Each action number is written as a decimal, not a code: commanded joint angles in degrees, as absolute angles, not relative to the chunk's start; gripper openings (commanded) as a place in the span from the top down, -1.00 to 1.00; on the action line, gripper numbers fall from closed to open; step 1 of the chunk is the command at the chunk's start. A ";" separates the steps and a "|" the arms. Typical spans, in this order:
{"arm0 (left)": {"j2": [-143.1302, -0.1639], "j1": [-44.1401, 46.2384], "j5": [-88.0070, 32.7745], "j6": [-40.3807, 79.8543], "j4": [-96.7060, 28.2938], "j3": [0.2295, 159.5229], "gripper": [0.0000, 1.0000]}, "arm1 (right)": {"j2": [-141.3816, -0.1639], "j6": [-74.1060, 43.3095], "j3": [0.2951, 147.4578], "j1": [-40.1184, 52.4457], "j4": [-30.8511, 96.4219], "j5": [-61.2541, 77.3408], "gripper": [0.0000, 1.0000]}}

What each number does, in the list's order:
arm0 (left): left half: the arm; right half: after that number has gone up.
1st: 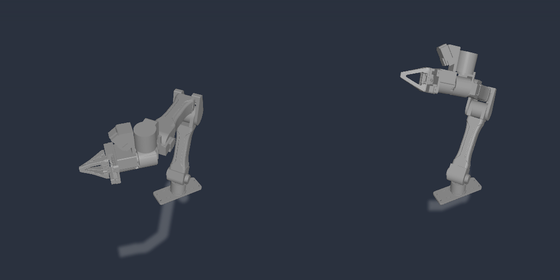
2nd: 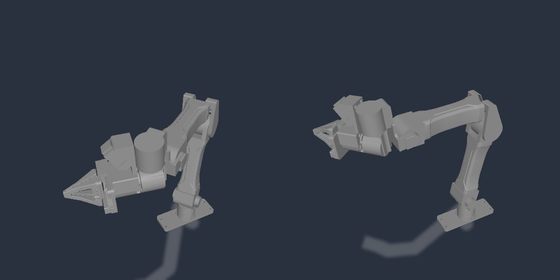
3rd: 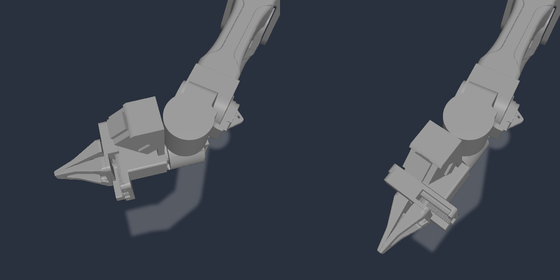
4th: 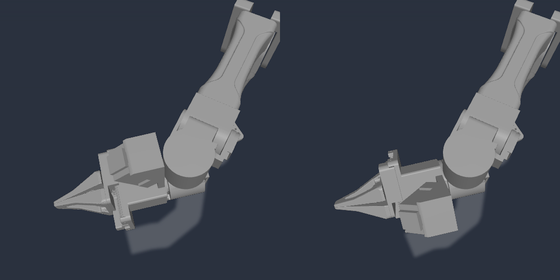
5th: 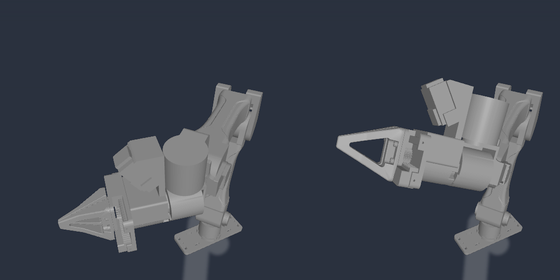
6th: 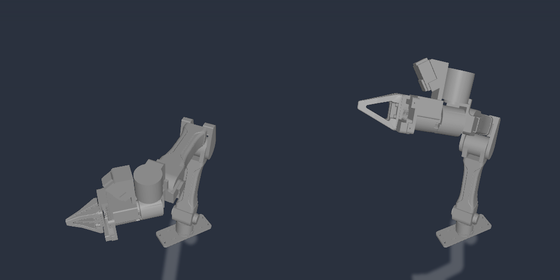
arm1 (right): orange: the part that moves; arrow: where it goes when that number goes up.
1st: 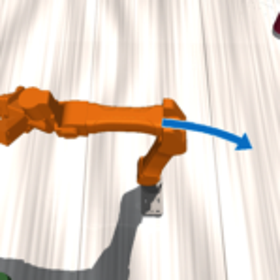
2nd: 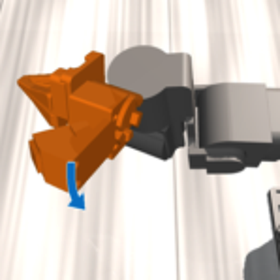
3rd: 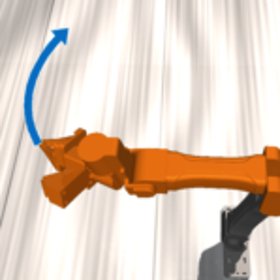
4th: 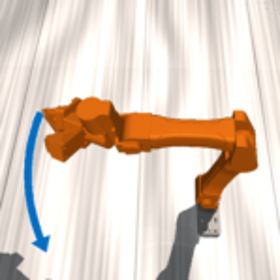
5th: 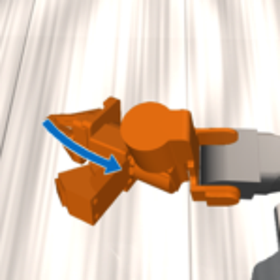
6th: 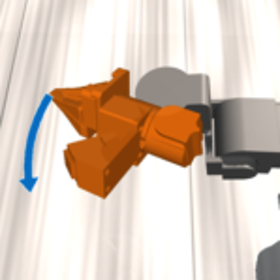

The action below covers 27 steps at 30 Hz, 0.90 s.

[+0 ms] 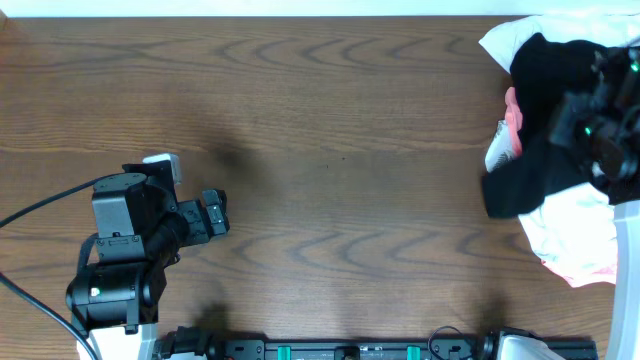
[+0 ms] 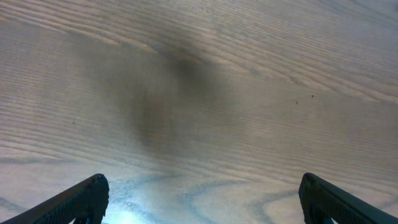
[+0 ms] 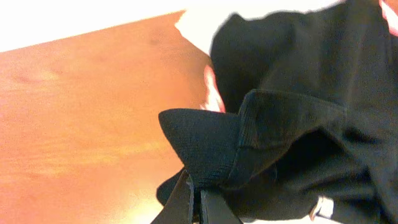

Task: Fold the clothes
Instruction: 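Pull the black garment left out of the pile with the right gripper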

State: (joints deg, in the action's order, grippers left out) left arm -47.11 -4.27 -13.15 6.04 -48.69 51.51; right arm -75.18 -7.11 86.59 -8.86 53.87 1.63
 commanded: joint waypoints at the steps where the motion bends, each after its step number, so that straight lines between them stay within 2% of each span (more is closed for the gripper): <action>1: -47.00 -4.10 -13.28 6.35 -48.58 52.77 -0.96 | -74.63 -9.50 90.19 -4.36 48.71 3.46 0.98; 9: -47.00 -4.10 -13.28 6.35 -48.60 52.77 -0.96 | -78.91 -18.52 90.21 3.86 33.76 3.51 0.98; 18: -47.00 -4.10 -13.28 6.35 -48.60 52.77 -0.96 | -92.07 -18.85 90.21 16.97 29.10 3.51 0.97; 27: -47.00 -4.10 -13.28 6.35 -48.62 52.75 -0.96 | -98.56 -19.29 90.21 25.91 10.72 3.14 0.97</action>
State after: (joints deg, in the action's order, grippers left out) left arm -47.13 -4.27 -13.15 6.04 -48.66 51.51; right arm -99.39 -18.46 89.06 23.77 13.85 2.57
